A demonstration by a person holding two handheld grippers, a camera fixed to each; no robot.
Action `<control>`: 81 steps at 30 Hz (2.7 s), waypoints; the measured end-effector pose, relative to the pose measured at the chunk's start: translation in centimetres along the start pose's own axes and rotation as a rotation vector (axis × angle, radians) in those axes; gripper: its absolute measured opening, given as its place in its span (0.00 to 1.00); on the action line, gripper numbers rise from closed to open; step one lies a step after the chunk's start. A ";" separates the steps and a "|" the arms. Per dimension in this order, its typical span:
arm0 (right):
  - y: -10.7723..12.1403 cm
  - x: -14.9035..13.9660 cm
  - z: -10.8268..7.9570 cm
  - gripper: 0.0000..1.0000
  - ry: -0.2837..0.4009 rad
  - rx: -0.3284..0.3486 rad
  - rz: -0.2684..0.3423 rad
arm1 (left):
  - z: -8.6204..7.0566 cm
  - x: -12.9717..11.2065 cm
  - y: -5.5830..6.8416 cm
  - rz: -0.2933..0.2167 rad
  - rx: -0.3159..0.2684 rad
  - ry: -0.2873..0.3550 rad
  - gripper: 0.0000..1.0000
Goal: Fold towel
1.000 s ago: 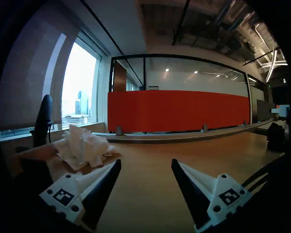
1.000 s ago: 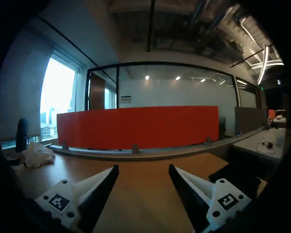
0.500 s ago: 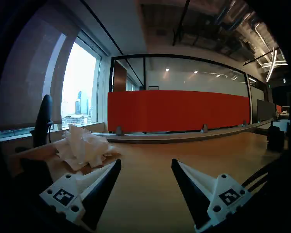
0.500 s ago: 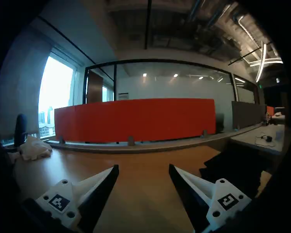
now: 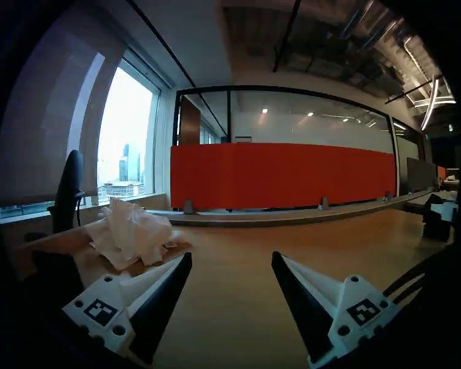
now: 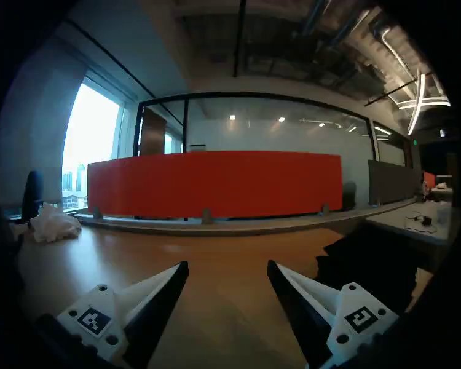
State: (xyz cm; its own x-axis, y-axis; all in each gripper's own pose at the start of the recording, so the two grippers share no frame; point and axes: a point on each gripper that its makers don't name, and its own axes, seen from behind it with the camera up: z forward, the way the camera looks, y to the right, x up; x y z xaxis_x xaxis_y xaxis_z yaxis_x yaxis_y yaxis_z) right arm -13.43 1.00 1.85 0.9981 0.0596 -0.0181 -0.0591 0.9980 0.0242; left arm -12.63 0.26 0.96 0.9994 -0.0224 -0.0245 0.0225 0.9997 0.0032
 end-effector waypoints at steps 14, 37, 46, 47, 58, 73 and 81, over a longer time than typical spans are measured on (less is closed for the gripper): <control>-0.5 0.1 -0.5 0.99 0.011 0.000 -0.018 | 0.0 0.0 0.0 0.000 0.000 0.000 0.96; -0.4 -0.2 -0.6 0.99 0.009 -0.001 -0.013 | 0.0 0.0 0.0 0.000 0.000 0.000 0.96; -0.4 -0.2 -0.6 1.00 0.009 -0.001 -0.013 | 0.0 0.1 0.0 0.000 0.000 0.000 0.96; -0.4 -0.2 -0.6 1.00 0.009 -0.001 -0.013 | 0.0 0.1 0.0 0.000 0.000 0.000 0.96; -0.3 -0.2 -0.6 1.00 0.009 -0.001 -0.013 | -0.1 0.3 0.0 0.000 0.000 -0.001 0.96; -0.3 -0.2 -0.6 1.00 0.009 -0.001 -0.013 | -0.2 0.4 -0.1 0.000 0.000 -0.002 0.96; -0.4 -0.2 -0.6 1.00 0.009 -0.001 -0.013 | -0.2 0.4 -0.1 -0.001 0.000 -0.002 0.96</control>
State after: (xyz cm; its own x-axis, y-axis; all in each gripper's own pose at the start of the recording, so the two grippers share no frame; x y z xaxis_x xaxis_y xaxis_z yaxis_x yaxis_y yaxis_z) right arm -13.58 0.64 1.27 0.9985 0.0465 -0.0277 -0.0458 0.9987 0.0231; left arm -12.25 0.12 0.76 0.9995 -0.0234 -0.0222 0.0234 0.9997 0.0030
